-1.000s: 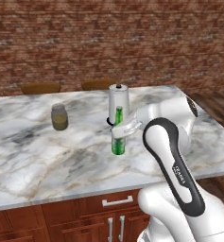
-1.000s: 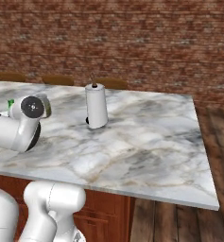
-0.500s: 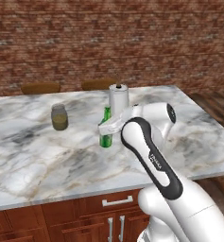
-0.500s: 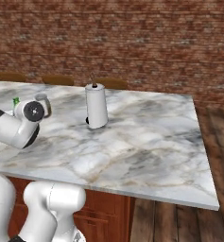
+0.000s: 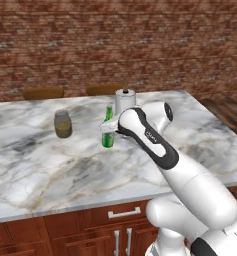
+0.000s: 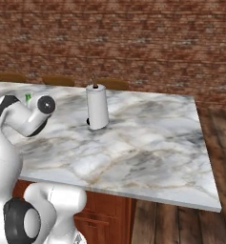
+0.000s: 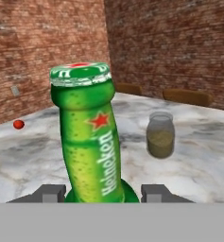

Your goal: Open the cabinet directly in front. Then move the beer and the mug to the dining counter with the jar on it.

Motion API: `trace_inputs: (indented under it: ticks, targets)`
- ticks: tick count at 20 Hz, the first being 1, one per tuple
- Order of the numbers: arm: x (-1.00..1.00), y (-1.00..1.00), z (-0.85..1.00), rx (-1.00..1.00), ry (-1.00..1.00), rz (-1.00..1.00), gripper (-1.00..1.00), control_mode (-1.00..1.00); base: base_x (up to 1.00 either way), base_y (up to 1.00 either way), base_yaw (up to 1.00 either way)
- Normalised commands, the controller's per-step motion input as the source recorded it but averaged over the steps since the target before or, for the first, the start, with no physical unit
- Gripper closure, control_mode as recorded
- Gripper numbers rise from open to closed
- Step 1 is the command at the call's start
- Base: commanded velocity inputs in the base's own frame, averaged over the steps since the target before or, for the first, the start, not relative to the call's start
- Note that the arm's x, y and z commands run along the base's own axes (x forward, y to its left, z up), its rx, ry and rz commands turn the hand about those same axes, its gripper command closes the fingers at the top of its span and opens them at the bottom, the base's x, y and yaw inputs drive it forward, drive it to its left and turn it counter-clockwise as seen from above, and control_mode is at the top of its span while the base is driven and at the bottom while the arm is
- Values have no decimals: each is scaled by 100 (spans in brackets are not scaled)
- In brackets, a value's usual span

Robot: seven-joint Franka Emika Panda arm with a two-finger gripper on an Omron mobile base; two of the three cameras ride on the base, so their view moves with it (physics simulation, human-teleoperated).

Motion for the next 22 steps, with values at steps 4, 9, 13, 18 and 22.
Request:
trace_inputs:
  ticks: [4, 9, 13, 18, 22]
  targets:
    - [42, 0, -26, -1, 0, 3, 100, -100, 0, 0, 0]
    - [4, 0, -7, 0, 0, 3, 100, -100, 0, 0, 0]
    - [0, 0, -22, -1, 0, 0, 100, -100, 0, 0, 0]
    - [0, 0, -22, 0, 0, 0, 100, -100, 0, 0, 0]
    - [3, 7, -8, 0, 0, 0, 100, -100, 0, 0, 0]
